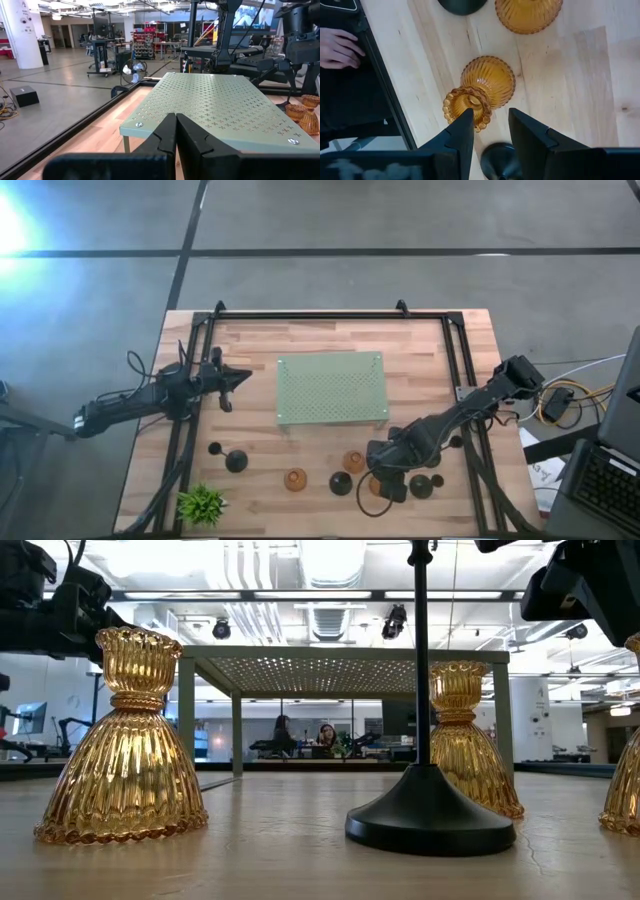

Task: Pick & Place candle stick holders
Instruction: Put the yellow glass candle holder on the shelf

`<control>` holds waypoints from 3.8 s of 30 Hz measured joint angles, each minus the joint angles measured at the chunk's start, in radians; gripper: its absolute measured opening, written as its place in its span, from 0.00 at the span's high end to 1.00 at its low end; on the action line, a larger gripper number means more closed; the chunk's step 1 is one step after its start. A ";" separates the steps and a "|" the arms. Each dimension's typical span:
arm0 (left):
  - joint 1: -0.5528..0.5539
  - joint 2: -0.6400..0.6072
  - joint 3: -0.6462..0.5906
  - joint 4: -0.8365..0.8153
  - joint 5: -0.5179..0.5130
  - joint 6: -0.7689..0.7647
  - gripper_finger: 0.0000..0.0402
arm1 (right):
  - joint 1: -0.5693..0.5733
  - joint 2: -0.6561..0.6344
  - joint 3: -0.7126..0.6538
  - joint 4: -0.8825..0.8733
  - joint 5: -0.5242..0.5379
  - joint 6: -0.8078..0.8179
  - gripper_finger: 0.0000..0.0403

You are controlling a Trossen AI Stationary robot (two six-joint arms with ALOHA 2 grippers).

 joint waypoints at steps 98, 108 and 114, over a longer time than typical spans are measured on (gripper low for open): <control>0.000 0.000 0.000 0.000 0.000 0.000 0.97 | -0.653 0.047 0.517 -0.595 -0.180 -0.854 0.97; 0.000 0.000 0.000 0.000 0.000 0.000 0.97 | -0.657 0.048 0.517 -0.608 -0.179 -0.847 0.97; 0.000 0.000 0.000 0.000 0.000 0.000 0.97 | -0.657 0.048 0.517 -0.615 -0.179 -0.840 0.97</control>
